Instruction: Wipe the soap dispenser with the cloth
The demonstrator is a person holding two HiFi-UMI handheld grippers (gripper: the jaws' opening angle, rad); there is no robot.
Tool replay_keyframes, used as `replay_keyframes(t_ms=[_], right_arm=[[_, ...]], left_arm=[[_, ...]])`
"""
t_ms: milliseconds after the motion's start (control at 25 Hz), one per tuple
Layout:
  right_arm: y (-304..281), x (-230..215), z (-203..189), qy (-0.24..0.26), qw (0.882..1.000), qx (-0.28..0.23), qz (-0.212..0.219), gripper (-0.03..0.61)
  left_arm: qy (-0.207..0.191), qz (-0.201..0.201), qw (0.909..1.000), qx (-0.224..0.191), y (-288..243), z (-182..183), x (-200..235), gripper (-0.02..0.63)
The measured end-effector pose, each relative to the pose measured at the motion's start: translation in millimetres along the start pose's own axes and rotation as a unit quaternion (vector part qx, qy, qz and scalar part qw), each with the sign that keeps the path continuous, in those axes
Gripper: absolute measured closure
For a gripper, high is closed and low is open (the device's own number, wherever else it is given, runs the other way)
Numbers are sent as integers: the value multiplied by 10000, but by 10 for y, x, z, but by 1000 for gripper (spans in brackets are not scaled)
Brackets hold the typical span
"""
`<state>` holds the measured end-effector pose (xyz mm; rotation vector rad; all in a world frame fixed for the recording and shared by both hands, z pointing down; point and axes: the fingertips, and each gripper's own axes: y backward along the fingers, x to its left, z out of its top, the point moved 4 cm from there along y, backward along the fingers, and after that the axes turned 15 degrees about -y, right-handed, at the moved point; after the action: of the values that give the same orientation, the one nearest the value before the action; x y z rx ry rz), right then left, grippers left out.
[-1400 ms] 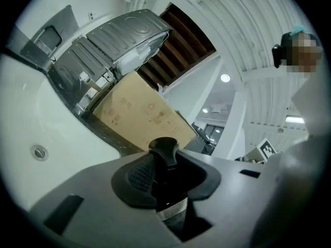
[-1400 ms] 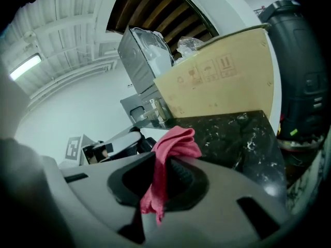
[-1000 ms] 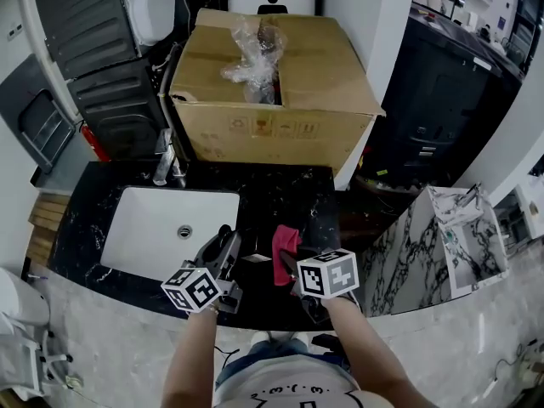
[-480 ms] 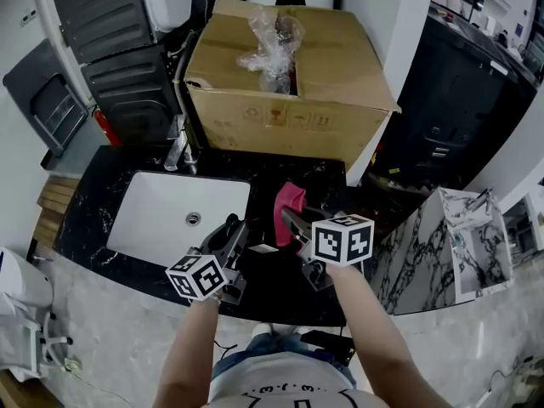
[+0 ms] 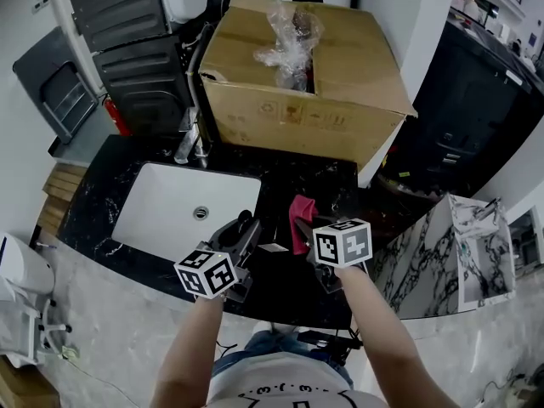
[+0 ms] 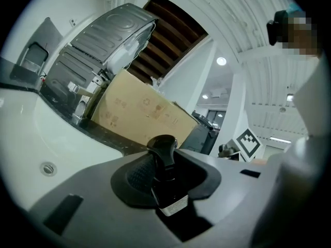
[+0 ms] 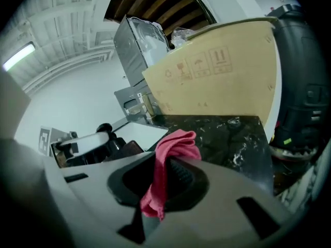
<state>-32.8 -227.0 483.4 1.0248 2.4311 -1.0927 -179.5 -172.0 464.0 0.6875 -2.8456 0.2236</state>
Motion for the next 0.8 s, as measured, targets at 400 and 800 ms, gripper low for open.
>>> replay_keyframes(t_ms=[400,800], right_arm=[[299,-142,-87,-584,9961,-667,-20,528],[966,-409,-271,-946,9875,-1169,-468,528]], left_arm=[[-440,-448,9977,259,-79,40,-63,495],[-2812,-1997,9334,994,-562,122,-494,506]])
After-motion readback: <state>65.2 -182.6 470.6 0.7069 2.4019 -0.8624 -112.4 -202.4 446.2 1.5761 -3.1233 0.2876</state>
